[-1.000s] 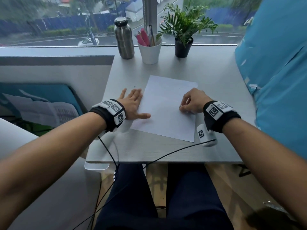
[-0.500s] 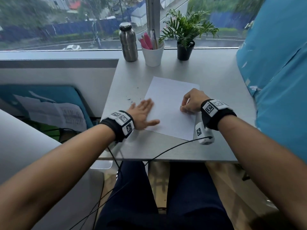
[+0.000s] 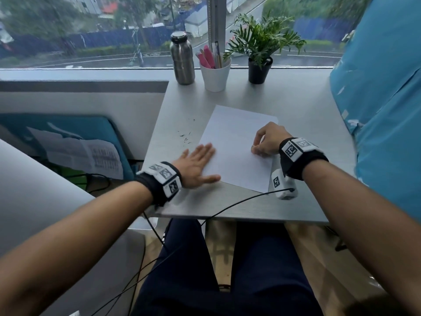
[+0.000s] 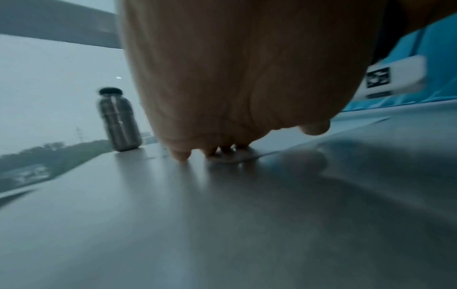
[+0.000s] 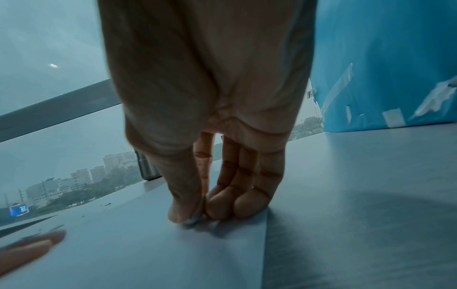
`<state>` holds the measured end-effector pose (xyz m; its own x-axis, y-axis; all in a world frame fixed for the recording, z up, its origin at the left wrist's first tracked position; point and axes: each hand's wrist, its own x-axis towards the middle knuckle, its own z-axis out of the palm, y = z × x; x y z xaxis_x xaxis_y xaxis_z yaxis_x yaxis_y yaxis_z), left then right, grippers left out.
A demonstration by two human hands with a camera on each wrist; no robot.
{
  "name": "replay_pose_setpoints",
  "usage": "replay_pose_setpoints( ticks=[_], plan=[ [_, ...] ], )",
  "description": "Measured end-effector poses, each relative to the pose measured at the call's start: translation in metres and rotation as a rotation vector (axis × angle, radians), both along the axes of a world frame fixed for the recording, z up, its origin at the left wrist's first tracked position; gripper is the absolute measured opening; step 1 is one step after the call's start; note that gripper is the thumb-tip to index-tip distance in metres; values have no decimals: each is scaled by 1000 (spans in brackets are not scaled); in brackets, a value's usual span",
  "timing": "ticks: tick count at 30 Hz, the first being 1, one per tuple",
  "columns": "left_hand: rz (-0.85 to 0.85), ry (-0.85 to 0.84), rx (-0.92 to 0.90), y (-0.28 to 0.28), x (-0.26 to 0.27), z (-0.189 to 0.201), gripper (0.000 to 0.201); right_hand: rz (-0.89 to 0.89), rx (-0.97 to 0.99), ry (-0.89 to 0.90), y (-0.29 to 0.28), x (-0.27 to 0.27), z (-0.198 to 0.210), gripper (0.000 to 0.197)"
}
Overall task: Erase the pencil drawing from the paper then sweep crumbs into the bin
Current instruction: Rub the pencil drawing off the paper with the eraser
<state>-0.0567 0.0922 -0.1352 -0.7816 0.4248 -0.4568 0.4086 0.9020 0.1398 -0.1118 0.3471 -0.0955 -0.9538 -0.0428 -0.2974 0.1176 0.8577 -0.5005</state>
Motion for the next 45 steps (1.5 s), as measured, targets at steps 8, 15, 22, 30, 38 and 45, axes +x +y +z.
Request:
replay_pose_setpoints(
  ticks=[8, 15, 22, 30, 38, 45],
  plan=[
    [-54, 9, 40, 1, -48, 26, 132, 66, 115, 12, -8, 1, 6, 9],
    [-18, -48, -17, -4, -64, 17, 155, 201, 10, 135, -51, -11, 6, 6],
    [-31, -45, -18, -7, -66, 9, 159, 243, -12, 187, -81, -41, 1, 14],
    [-27, -69, 31, -9, -67, 6, 160, 462, 42, 135, -87, -26, 0, 12],
    [-19, -58, 6, -6, -64, 11, 158, 486, -23, 88, -81, 30, -4, 7],
    [-4, 87, -54, 7, -54, 7, 146, 175, 57, 146, -11, 32, -10, 6]
  ],
)
